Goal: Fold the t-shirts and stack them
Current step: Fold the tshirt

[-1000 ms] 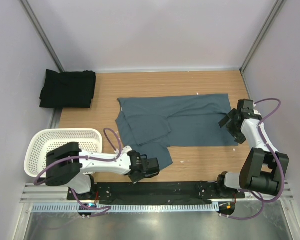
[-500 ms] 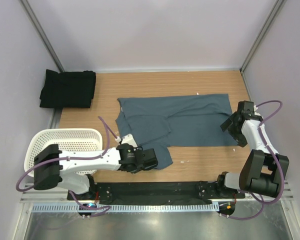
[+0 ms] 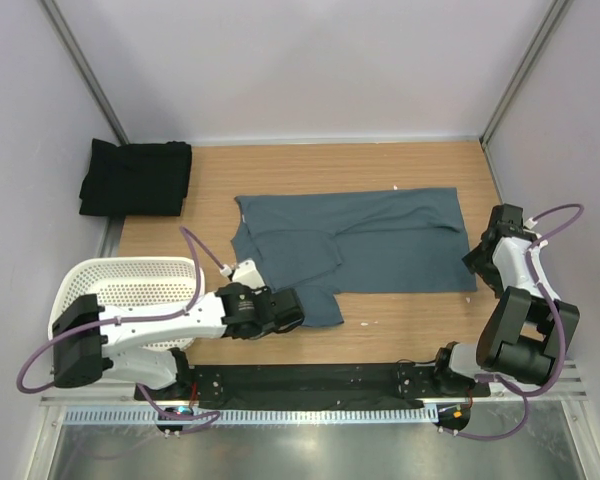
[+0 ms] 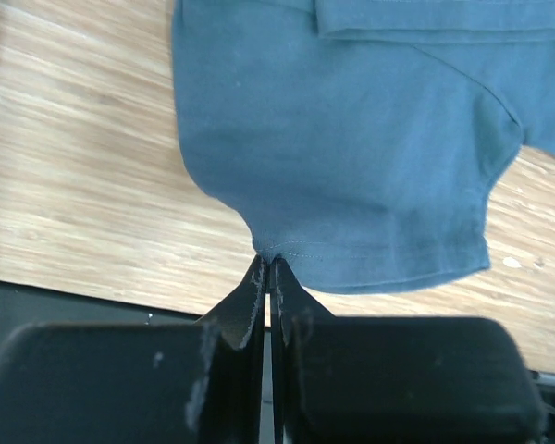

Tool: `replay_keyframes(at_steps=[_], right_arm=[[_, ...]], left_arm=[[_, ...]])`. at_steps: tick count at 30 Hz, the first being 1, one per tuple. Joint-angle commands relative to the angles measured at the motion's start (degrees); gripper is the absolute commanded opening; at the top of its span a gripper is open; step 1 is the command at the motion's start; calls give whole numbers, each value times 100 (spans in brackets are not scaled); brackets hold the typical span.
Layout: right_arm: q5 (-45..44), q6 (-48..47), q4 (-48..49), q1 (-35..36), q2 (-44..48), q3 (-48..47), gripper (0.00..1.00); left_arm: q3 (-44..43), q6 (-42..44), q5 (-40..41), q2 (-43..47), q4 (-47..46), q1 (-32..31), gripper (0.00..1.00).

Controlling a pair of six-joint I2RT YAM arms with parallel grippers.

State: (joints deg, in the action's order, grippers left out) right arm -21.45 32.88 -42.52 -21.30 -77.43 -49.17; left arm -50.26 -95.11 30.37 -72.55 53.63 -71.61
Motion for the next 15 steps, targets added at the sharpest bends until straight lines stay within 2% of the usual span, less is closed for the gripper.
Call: replay_keyframes(at_steps=[1,7,15], right_arm=[[-122,-19,516,-58,105,65,82],[-61,-10,912,-155,-35,311,73],[545,271,1334,-234,0,742,60]], left_arm=[[-299,221,145,-293,130,42,0],[-529,318,-66,-646,254,42,0],[-687,212,-154,-795,500,42,0]])
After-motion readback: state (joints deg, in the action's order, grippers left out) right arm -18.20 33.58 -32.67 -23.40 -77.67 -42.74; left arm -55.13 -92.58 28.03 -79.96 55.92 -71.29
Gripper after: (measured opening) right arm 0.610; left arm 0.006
